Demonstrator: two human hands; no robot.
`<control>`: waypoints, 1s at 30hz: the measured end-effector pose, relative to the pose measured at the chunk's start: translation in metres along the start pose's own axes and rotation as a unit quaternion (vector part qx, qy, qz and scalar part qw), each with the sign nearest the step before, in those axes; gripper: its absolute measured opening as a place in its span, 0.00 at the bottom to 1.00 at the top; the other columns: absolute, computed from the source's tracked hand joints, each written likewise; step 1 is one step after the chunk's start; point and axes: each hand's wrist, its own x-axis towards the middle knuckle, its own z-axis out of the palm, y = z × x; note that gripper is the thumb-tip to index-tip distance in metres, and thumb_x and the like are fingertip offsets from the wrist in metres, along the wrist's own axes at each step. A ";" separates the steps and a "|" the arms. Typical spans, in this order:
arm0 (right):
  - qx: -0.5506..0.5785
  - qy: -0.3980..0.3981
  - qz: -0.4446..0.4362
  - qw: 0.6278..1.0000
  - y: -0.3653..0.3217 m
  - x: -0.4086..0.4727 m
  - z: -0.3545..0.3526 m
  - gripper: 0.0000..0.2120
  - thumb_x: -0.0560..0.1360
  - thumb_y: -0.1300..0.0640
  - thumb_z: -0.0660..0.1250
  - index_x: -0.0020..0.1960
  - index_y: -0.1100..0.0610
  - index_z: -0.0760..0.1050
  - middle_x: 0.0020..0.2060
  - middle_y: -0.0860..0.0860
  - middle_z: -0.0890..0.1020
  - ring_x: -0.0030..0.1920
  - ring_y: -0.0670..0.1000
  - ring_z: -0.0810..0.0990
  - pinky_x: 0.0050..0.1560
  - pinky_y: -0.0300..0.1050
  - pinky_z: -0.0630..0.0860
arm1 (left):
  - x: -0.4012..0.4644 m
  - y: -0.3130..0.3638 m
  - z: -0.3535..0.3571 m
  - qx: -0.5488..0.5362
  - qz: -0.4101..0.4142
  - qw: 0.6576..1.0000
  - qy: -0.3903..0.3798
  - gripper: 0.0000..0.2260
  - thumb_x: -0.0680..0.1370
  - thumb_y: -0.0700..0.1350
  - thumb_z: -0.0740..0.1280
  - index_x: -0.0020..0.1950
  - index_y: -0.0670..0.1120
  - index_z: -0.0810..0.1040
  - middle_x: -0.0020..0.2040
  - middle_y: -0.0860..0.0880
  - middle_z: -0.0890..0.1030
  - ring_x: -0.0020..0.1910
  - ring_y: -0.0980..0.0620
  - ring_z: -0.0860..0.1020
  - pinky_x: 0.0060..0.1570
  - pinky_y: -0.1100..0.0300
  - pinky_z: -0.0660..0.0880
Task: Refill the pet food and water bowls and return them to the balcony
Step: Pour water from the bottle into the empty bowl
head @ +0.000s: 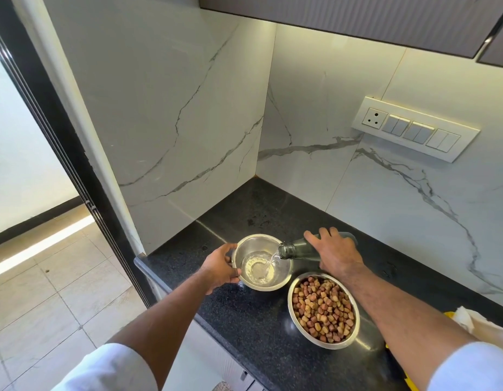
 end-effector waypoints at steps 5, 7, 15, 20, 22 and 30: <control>-0.017 0.002 -0.001 1.000 0.000 0.002 -0.004 0.43 0.74 0.52 0.77 0.79 0.43 0.53 0.70 0.57 0.71 0.70 0.59 0.71 0.53 0.55 0.84 | 0.000 -0.001 -0.001 -0.003 0.001 1.000 -0.001 0.33 0.75 0.30 0.74 0.76 0.51 0.71 0.58 0.44 0.78 0.50 0.46 0.85 0.39 0.60 0.84; -0.022 0.003 0.000 1.000 0.001 0.003 -0.005 0.44 0.74 0.51 0.77 0.79 0.43 0.53 0.70 0.57 0.72 0.70 0.60 0.71 0.53 0.56 0.84 | 0.001 -0.001 -0.001 -0.007 -0.001 1.000 -0.002 0.33 0.75 0.30 0.73 0.76 0.51 0.71 0.58 0.45 0.78 0.50 0.46 0.85 0.39 0.59 0.84; -0.027 0.004 0.002 1.000 0.001 0.006 -0.008 0.45 0.72 0.51 0.78 0.78 0.43 0.53 0.69 0.56 0.72 0.70 0.60 0.71 0.52 0.58 0.84 | 0.002 -0.001 -0.002 -0.015 -0.006 1.000 -0.004 0.33 0.75 0.30 0.74 0.76 0.51 0.70 0.61 0.44 0.78 0.52 0.46 0.85 0.42 0.56 0.86; -0.030 0.001 0.004 1.000 0.000 0.007 -0.008 0.45 0.71 0.51 0.79 0.78 0.43 0.53 0.69 0.57 0.72 0.69 0.60 0.71 0.53 0.59 0.84 | 0.001 -0.002 -0.002 -0.018 -0.007 1.000 -0.006 0.33 0.75 0.30 0.74 0.76 0.51 0.71 0.59 0.45 0.78 0.51 0.46 0.85 0.41 0.57 0.85; -0.031 0.002 0.004 1.000 0.000 0.007 -0.009 0.45 0.72 0.51 0.79 0.78 0.43 0.53 0.70 0.57 0.71 0.70 0.60 0.70 0.54 0.59 0.83 | 0.002 -0.002 -0.002 -0.018 -0.007 1.000 -0.008 0.33 0.75 0.30 0.74 0.76 0.51 0.71 0.59 0.45 0.78 0.50 0.47 0.85 0.42 0.57 0.86; -0.035 0.007 0.006 0.999 -0.001 0.005 -0.016 0.44 0.73 0.52 0.78 0.79 0.44 0.54 0.71 0.57 0.71 0.71 0.60 0.70 0.56 0.58 0.83 | 0.002 -0.002 -0.002 -0.020 -0.008 1.000 -0.008 0.33 0.75 0.30 0.73 0.76 0.51 0.71 0.59 0.44 0.78 0.49 0.47 0.86 0.39 0.60 0.84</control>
